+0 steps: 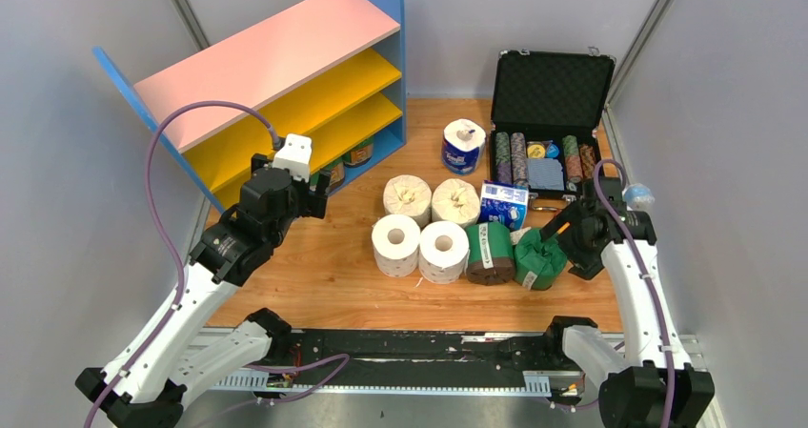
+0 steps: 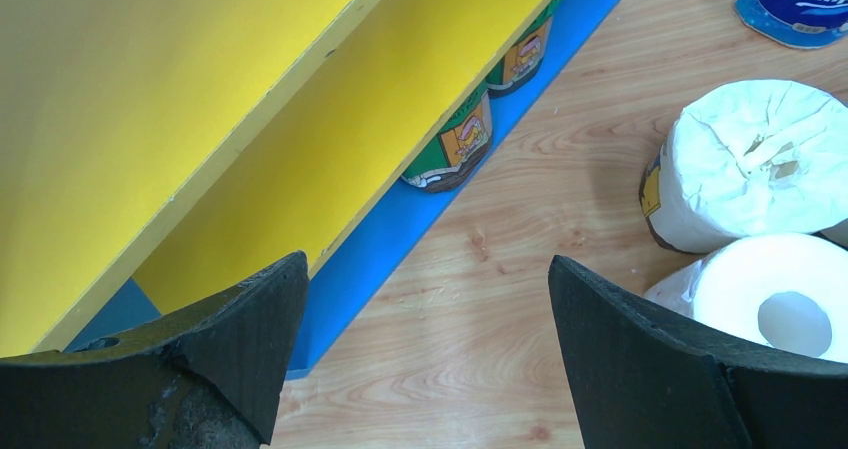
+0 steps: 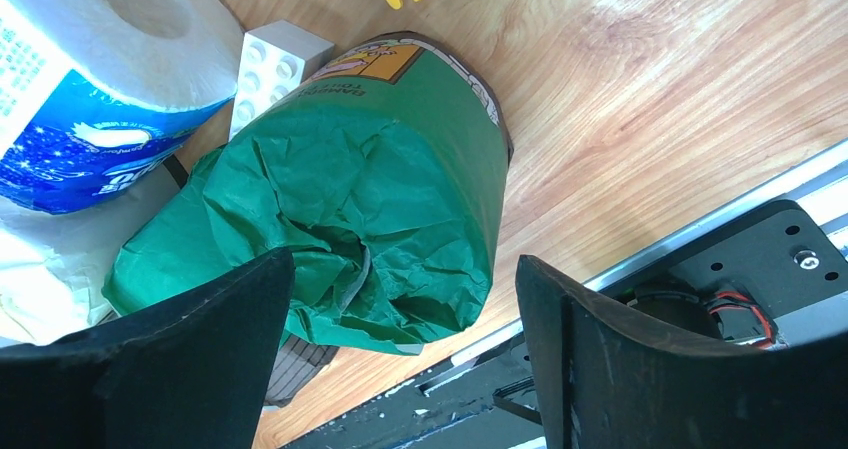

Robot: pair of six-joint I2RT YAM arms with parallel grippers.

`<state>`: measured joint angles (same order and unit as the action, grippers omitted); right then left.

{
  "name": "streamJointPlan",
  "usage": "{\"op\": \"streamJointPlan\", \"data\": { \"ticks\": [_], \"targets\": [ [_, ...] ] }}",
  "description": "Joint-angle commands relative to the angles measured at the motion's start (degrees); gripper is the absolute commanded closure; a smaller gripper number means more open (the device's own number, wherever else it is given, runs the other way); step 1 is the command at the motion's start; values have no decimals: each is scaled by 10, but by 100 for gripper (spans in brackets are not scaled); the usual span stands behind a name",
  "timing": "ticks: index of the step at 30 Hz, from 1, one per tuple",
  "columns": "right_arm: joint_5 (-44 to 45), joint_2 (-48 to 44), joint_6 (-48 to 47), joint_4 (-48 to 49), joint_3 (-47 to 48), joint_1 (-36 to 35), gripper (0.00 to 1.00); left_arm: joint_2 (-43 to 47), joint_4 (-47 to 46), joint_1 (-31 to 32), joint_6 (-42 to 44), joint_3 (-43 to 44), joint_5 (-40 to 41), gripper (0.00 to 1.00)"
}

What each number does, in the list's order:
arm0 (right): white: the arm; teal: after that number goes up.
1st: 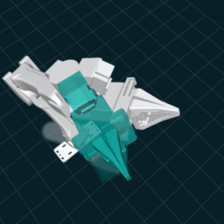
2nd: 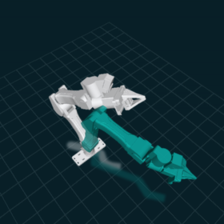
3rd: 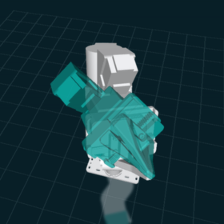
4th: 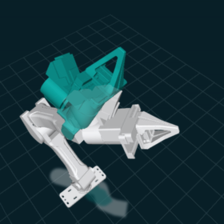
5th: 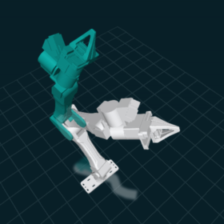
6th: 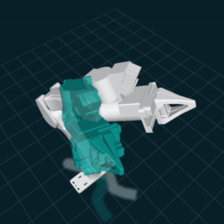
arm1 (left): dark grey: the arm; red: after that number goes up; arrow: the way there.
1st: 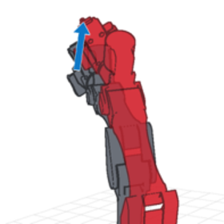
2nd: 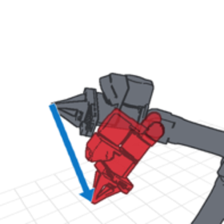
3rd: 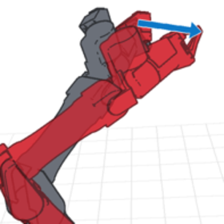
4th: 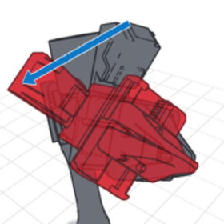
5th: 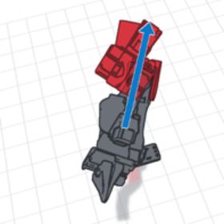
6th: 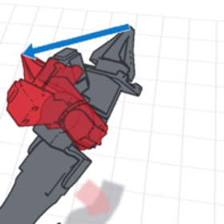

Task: Place and organize the paper towels onto the shelf
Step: Pick up the paper towel from the center of the board.

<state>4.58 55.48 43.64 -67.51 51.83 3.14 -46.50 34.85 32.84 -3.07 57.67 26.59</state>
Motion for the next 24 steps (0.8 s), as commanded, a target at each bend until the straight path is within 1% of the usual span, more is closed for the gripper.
{"op": "streamJointPlan", "data": {
  "ticks": [1, 7, 14, 17, 20, 24],
  "targets": [
    [15, -4, 16, -4, 6, -2, 17, 4, -23, -4, 6, -3, -4, 3],
    [-13, 18, 18, 31, -28, -2, 19, 4, -24, -5, 6, -4, -3, 3],
    [-16, 48, 17, 68, -62, -2, 21, 4, -24, -5, 6, -5, -2, 3],
    [-15, 55, 18, 78, -64, -2, 23, 4, -24, -6, 6, -5, -2, 3],
    [-12, 58, 16, 79, -58, -2, 30, 4, -24, -6, 7, -5, -2, 3],
    [-8, 53, 8, 73, -46, -2, 47, 4, -25, -5, 7, -5, -2, 3]
  ]
}}
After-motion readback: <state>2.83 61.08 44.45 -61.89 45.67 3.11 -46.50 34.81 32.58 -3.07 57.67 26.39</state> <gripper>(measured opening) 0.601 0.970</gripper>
